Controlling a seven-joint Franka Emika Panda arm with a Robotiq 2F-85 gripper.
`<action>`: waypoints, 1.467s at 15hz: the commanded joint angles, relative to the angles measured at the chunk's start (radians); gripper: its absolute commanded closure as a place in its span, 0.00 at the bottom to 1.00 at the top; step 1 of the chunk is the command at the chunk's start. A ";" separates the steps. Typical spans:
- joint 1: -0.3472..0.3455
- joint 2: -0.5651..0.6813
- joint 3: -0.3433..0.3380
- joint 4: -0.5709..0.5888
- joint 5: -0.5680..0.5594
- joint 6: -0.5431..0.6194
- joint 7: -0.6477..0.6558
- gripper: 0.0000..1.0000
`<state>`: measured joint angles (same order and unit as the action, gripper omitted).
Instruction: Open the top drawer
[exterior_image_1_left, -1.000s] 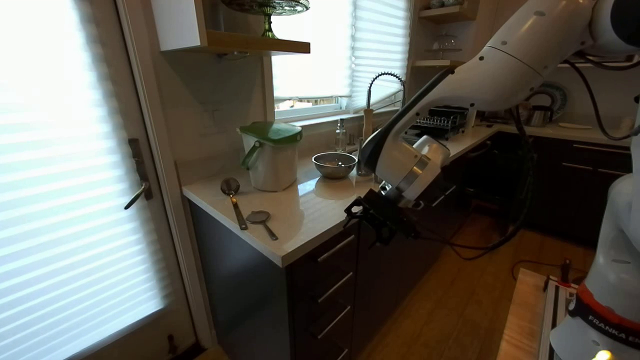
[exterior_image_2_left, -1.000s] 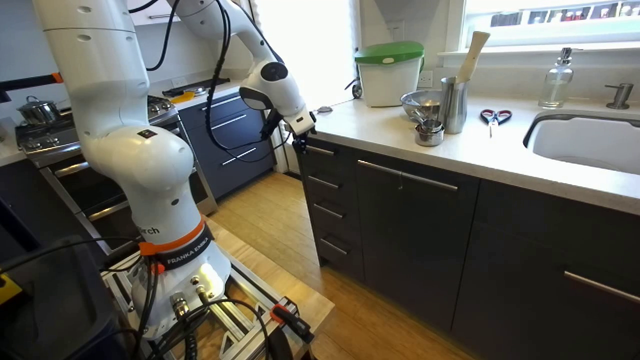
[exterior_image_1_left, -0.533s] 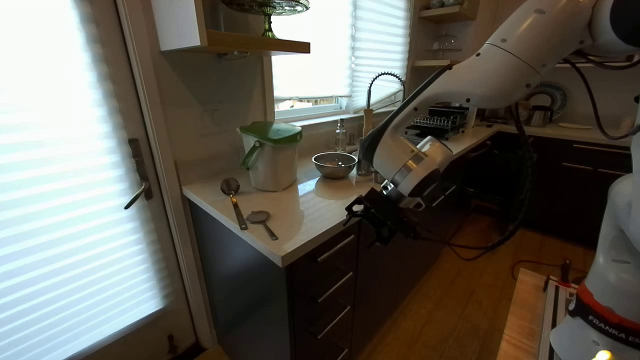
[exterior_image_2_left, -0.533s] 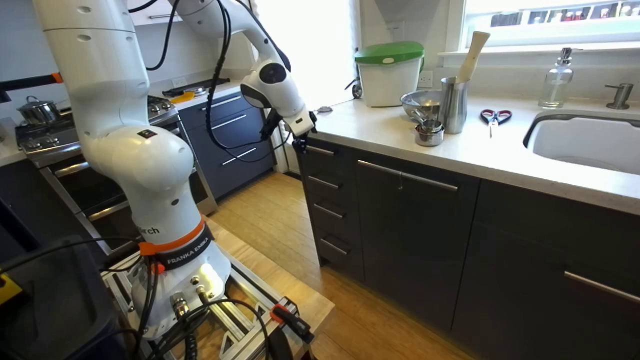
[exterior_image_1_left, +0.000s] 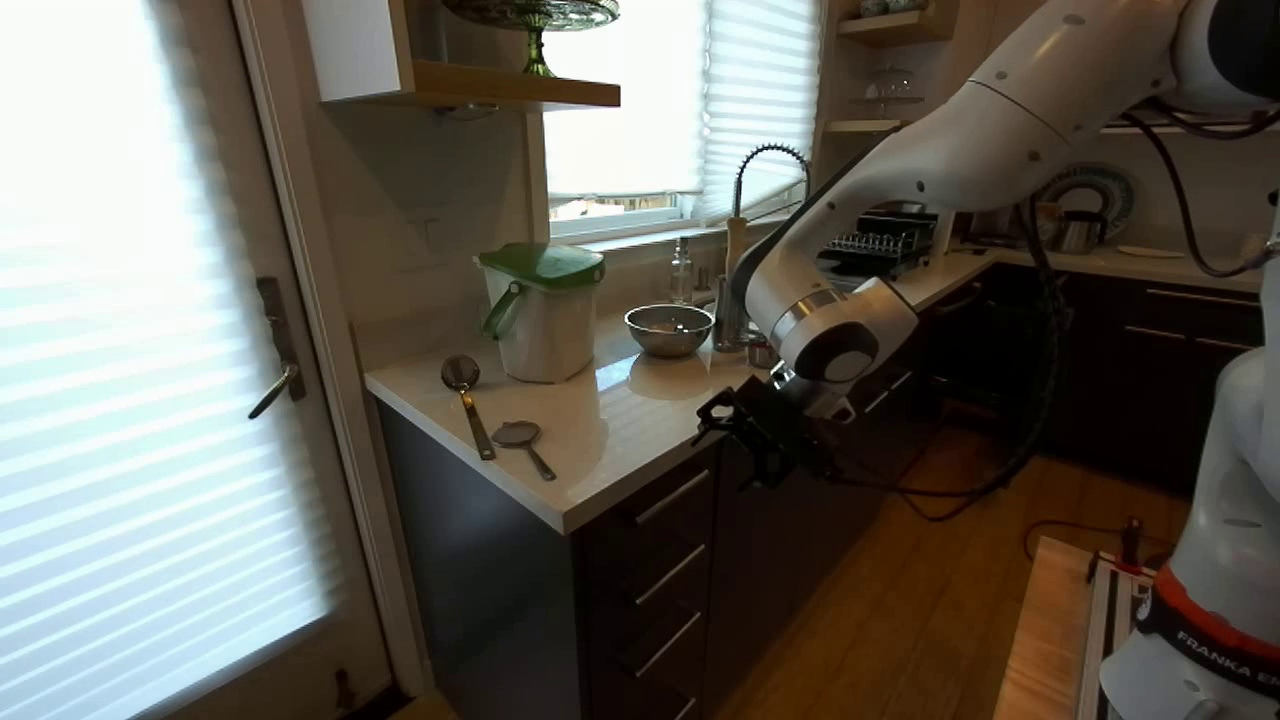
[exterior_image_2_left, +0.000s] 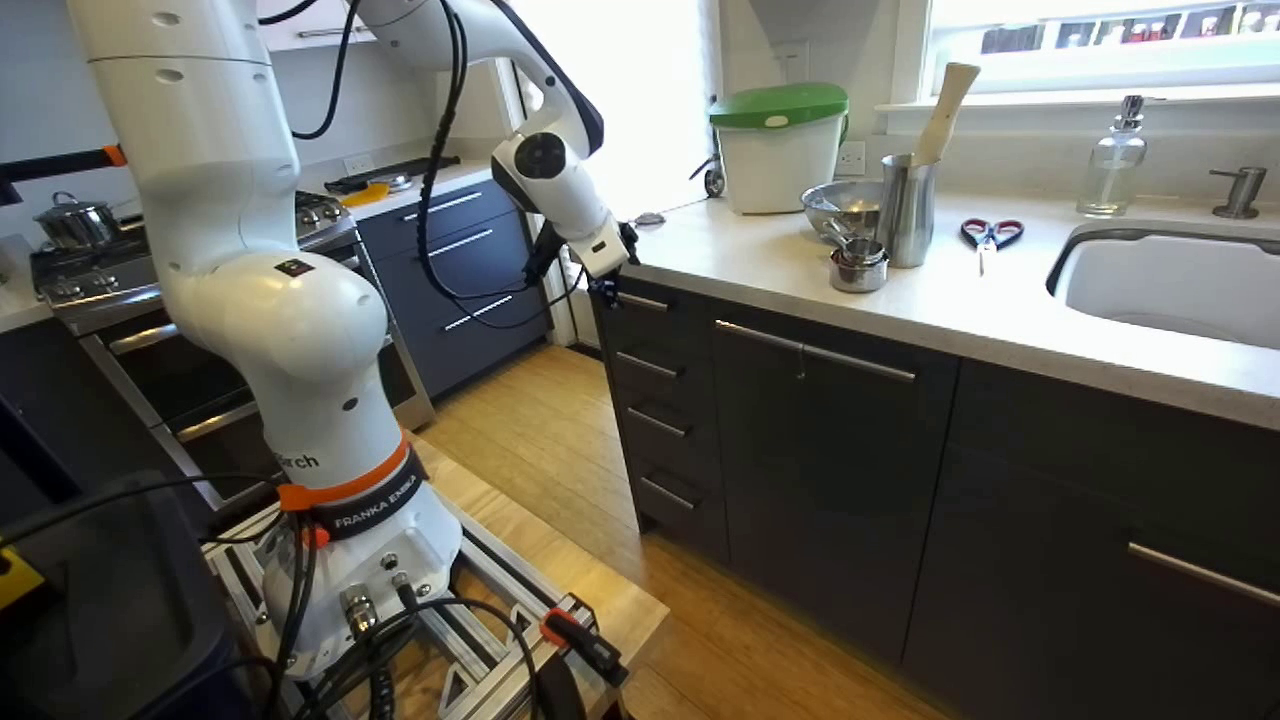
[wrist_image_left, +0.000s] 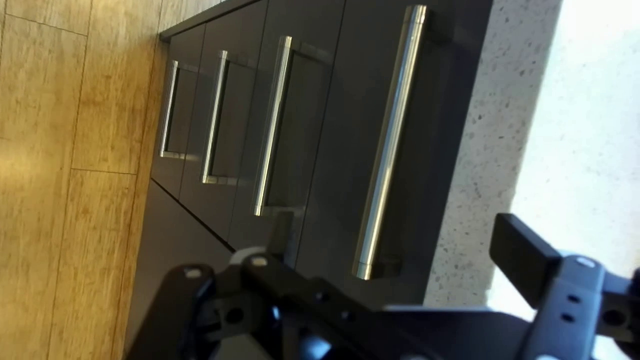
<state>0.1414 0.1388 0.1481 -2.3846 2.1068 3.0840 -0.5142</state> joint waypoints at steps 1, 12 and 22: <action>0.020 0.034 -0.035 0.024 0.131 -0.011 -0.146 0.00; 0.071 0.116 -0.108 0.062 0.392 -0.070 -0.410 0.00; 0.176 0.187 -0.287 0.093 0.405 -0.195 -0.341 0.00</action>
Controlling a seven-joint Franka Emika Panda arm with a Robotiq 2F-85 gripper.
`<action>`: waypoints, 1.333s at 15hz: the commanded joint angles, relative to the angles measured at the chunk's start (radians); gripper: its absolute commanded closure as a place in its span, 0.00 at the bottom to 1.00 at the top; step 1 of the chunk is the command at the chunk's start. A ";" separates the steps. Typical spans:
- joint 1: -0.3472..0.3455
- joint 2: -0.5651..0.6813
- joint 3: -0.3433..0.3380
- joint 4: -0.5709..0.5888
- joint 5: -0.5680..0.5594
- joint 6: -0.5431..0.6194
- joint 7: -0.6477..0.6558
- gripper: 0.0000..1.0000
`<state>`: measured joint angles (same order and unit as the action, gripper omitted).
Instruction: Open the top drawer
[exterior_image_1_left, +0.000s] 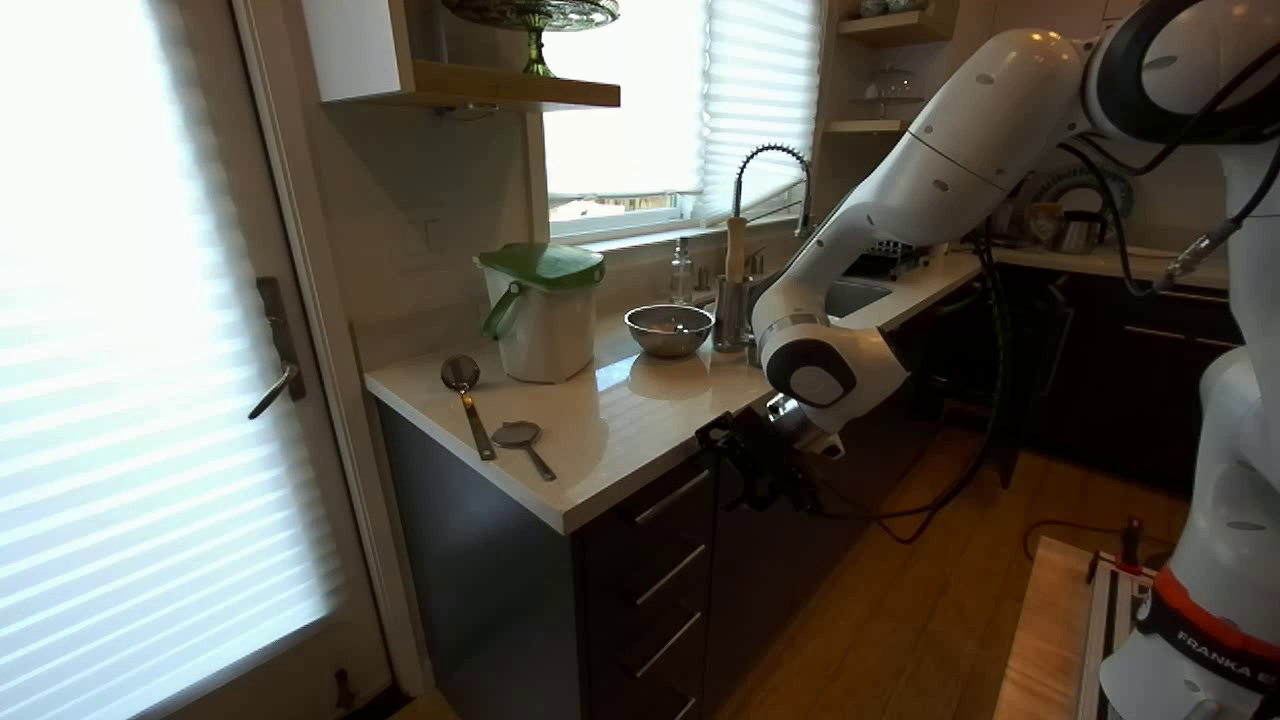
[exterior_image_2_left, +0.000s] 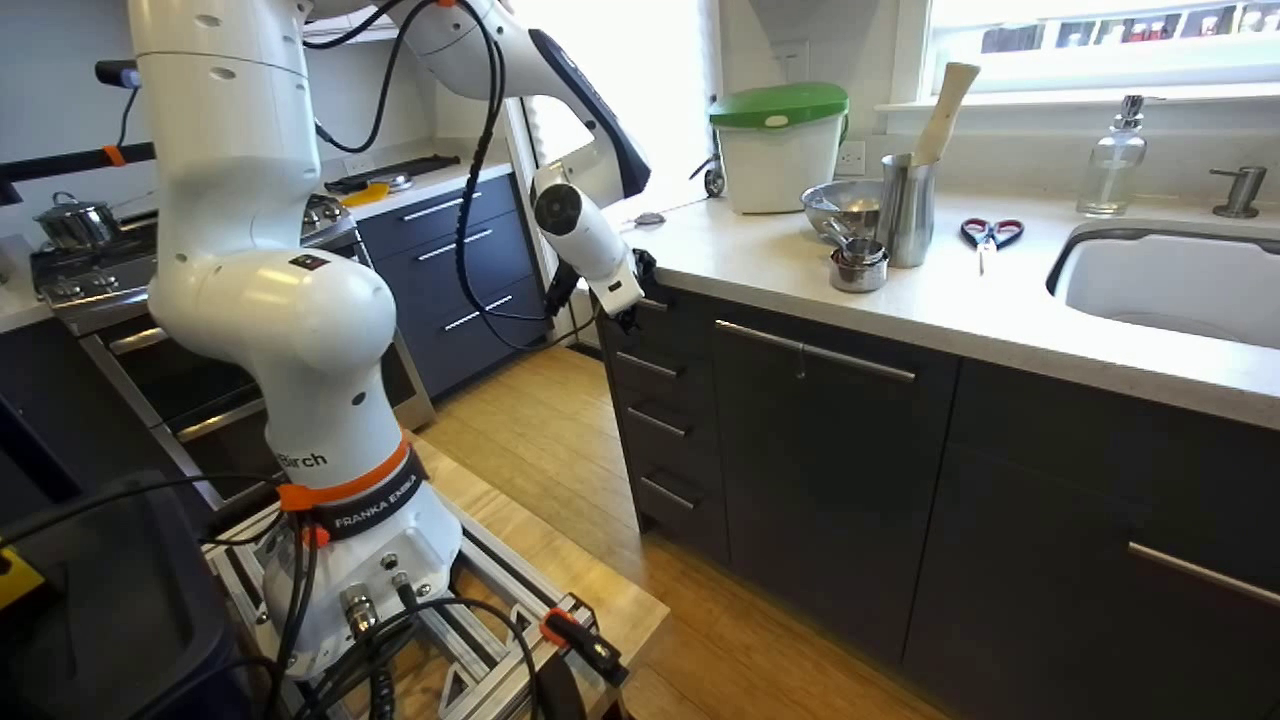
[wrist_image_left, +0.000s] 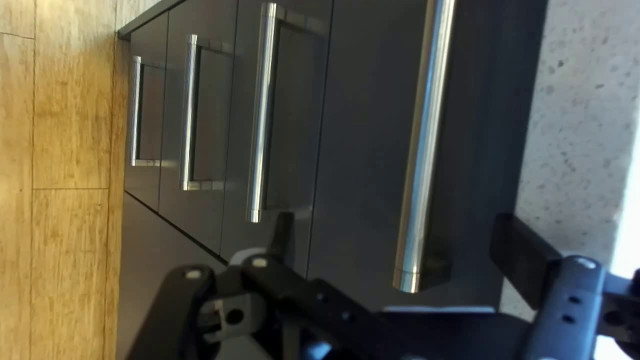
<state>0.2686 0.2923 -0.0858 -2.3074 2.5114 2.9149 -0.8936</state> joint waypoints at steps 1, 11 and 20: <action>0.059 0.042 -0.058 0.019 0.000 -0.028 0.043 0.00; 0.146 0.087 -0.097 0.038 0.000 -0.035 0.094 0.34; 0.242 0.112 -0.195 0.073 0.000 -0.016 0.146 0.52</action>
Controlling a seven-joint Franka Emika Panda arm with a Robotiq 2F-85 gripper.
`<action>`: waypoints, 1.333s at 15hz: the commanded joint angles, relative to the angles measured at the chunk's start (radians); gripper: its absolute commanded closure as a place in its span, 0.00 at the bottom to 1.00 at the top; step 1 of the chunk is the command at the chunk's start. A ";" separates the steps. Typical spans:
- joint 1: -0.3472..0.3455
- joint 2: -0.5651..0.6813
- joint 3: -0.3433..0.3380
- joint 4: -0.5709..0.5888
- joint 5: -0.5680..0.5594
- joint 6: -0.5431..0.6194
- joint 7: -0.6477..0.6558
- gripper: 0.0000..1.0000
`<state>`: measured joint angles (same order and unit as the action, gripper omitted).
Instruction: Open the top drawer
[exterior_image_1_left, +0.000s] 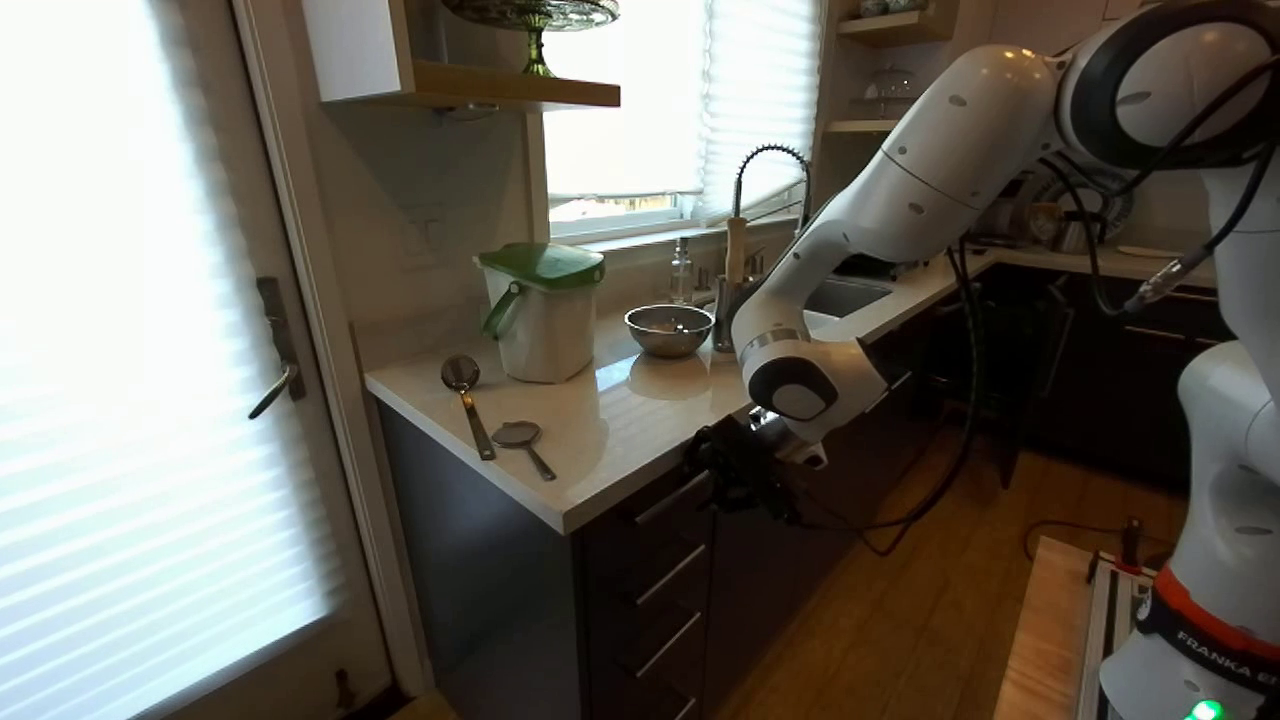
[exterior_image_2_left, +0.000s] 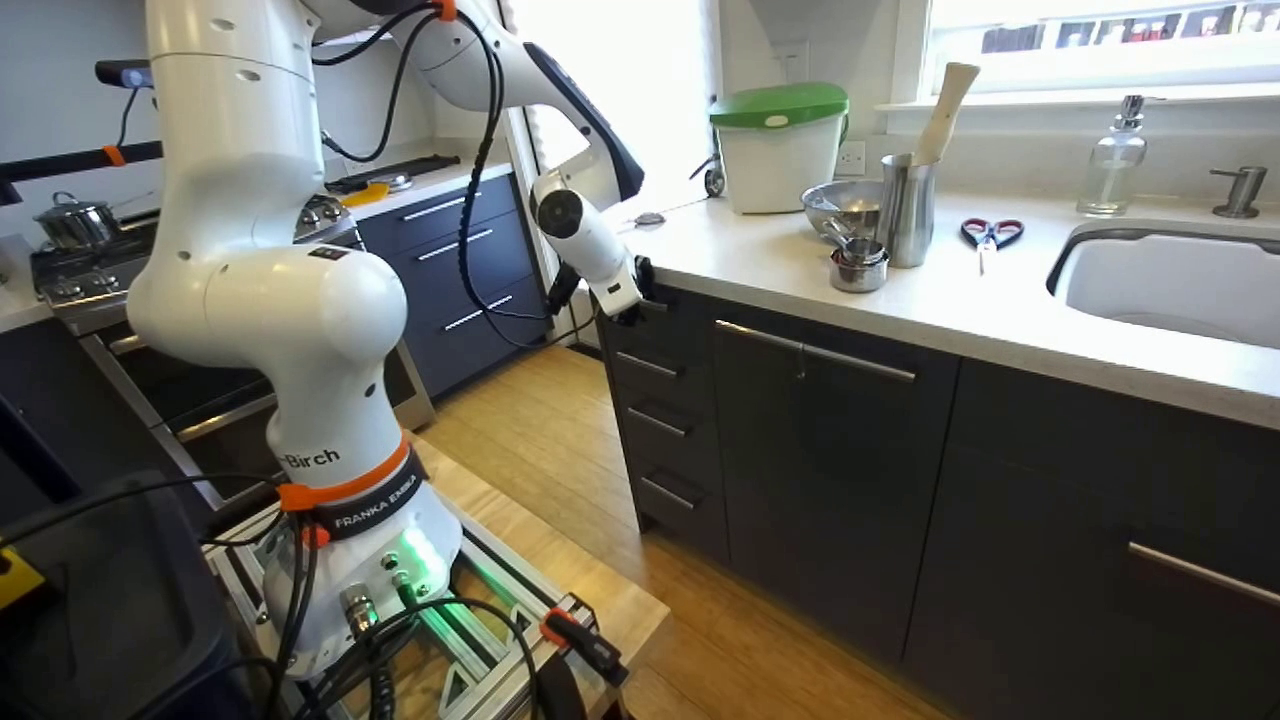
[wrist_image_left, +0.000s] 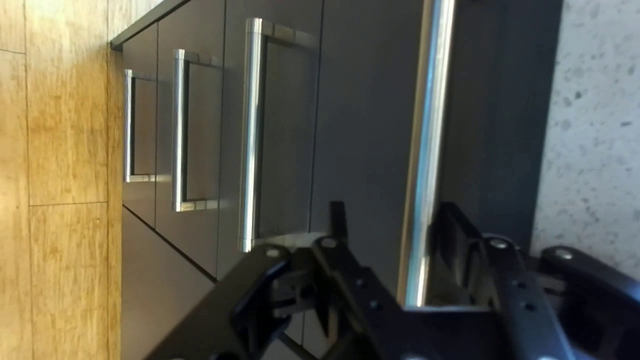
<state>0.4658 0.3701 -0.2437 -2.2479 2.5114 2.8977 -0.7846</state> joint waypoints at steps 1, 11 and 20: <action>0.054 0.038 -0.043 0.013 0.000 0.003 0.042 0.64; 0.022 -0.008 0.058 -0.066 -0.170 0.040 0.149 0.95; -0.022 -0.118 0.086 -0.246 -0.249 -0.107 0.213 0.95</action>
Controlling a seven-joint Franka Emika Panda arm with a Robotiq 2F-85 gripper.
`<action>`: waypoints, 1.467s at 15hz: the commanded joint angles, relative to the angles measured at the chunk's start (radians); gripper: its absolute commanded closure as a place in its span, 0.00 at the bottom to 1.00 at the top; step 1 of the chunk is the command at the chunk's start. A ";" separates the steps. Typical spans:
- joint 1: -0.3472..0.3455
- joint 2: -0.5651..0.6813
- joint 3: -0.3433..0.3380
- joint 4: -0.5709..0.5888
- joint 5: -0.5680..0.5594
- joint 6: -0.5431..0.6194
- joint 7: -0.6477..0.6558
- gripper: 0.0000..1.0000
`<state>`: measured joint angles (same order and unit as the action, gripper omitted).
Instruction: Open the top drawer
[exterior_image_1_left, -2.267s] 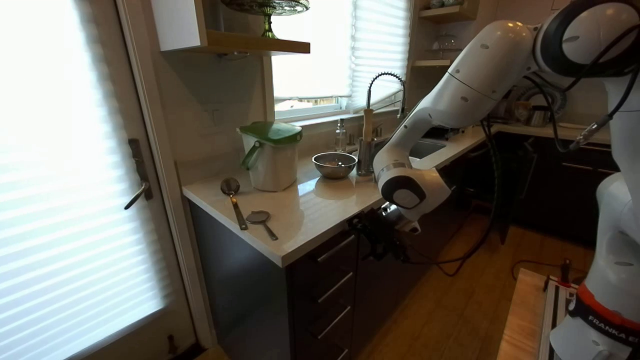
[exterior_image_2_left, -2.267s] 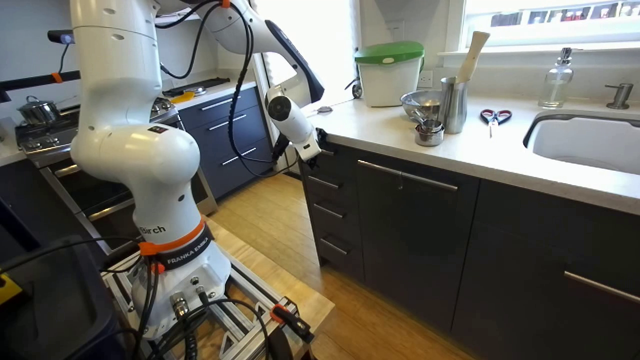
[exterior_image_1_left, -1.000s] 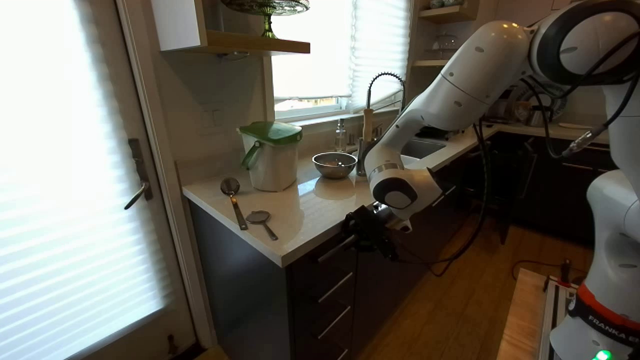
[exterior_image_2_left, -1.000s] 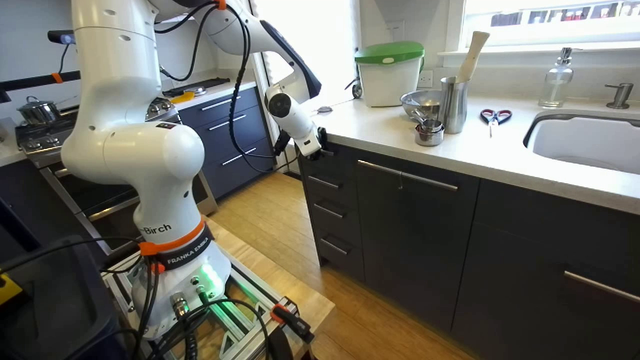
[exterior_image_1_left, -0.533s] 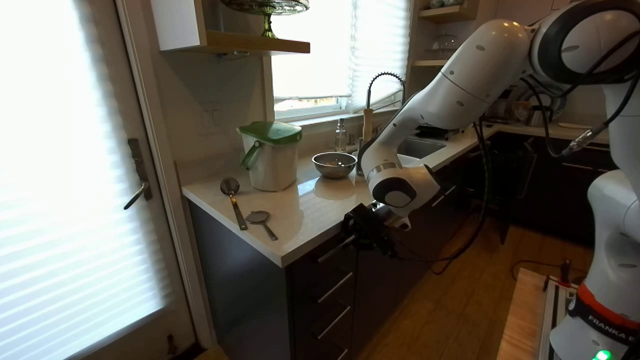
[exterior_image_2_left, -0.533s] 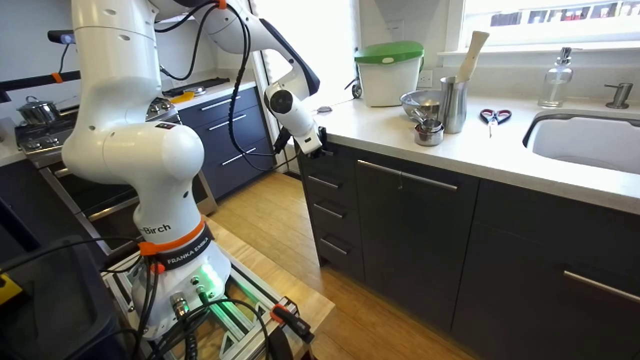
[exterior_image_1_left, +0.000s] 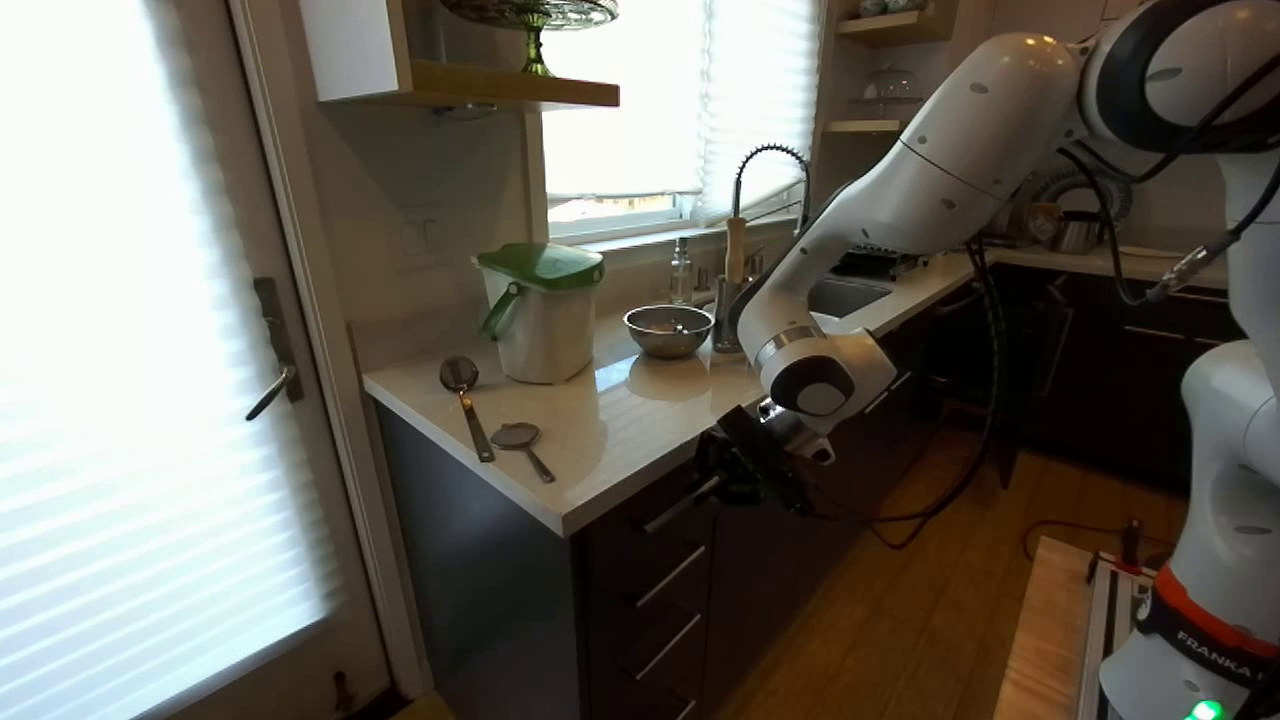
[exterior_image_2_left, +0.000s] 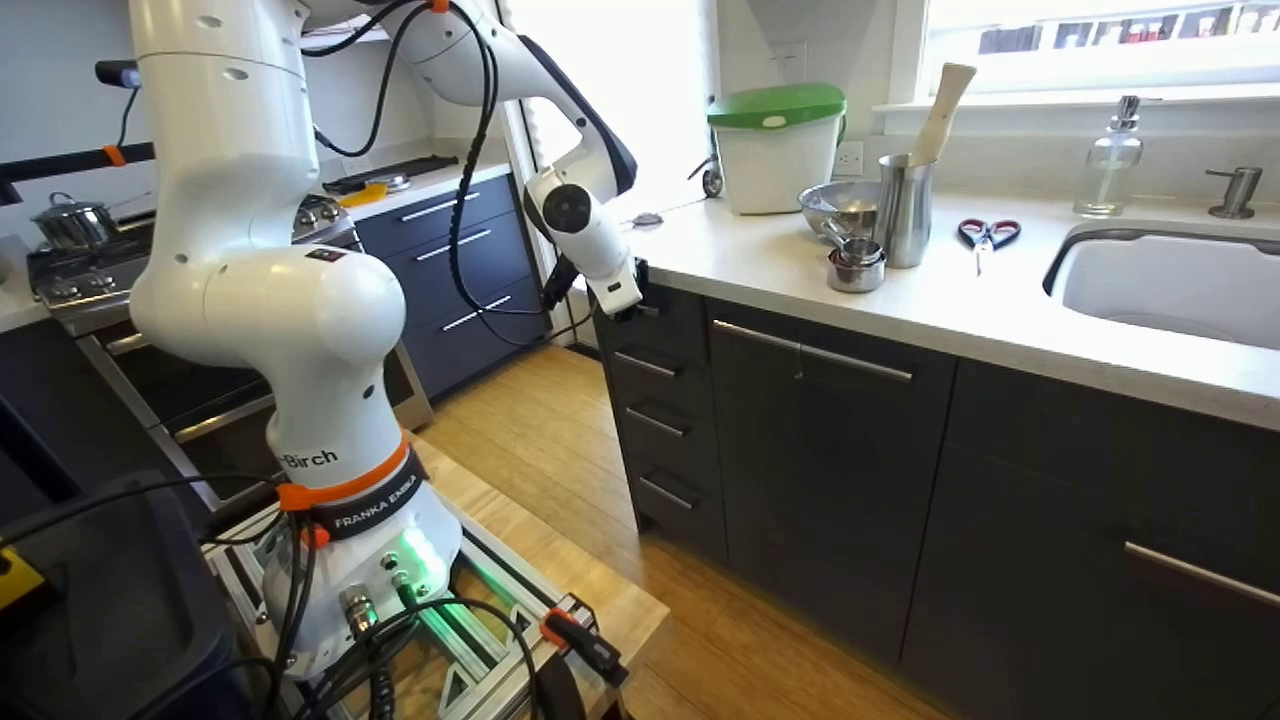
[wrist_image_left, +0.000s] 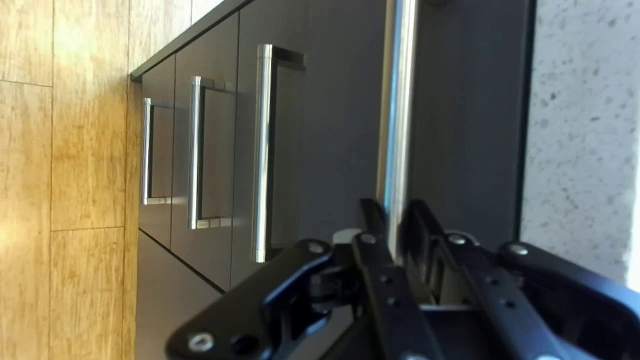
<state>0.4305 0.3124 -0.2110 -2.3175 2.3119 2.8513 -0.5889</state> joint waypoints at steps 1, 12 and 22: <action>0.010 -0.074 0.052 -0.195 -0.057 -0.074 0.020 0.95; 0.024 -0.242 0.088 -0.429 -0.193 -0.057 0.171 0.95; -0.113 -0.208 0.345 -0.431 -0.600 0.059 0.547 0.17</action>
<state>0.3403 0.0262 0.0551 -2.7487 1.8502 2.8901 -0.1463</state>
